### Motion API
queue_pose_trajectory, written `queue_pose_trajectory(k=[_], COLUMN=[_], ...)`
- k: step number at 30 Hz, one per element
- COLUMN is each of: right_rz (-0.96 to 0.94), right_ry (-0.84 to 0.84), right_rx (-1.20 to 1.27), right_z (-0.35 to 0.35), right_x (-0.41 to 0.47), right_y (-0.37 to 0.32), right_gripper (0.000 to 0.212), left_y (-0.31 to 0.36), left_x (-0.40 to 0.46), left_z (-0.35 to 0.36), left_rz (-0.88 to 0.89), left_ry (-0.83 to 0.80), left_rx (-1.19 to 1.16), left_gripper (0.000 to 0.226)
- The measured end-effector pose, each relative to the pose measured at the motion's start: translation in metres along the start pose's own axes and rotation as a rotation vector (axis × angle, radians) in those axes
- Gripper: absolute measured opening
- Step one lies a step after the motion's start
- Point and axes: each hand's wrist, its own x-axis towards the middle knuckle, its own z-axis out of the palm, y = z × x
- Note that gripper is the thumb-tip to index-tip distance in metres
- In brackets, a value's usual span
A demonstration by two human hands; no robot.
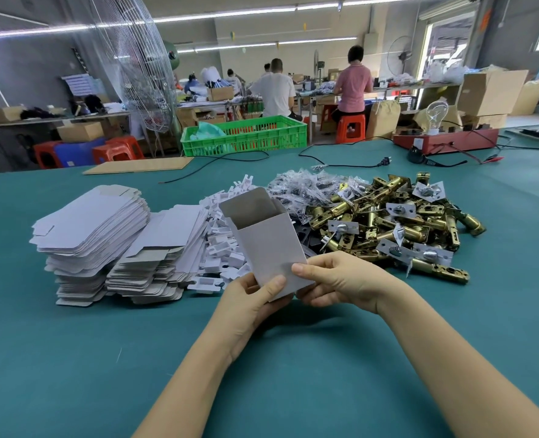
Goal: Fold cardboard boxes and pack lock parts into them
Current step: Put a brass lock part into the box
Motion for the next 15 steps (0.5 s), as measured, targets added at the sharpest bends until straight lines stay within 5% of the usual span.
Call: queue_pose_trajectory(k=[6,11,15], right_rz=[-0.105,-0.265,-0.262], right_ry=[0.036,0.116,0.015], right_rx=[-0.019,-0.181,-0.260], right_z=[0.009,0.017,0.012], right_x=[0.002,-0.004,-0.015], right_y=[-0.002,-0.021,-0.035], right_gripper=[0.024,0.042,0.035], left_y=[0.006,0.011,0.013], left_x=[0.000,0.001,-0.001], left_z=[-0.010,-0.019,-0.022], left_rz=[-0.011,0.060,0.076], left_ry=[-0.050,-0.096,-0.136], left_rx=[-0.126,-0.242,-0.261], left_gripper=[0.048,0.044,0.065])
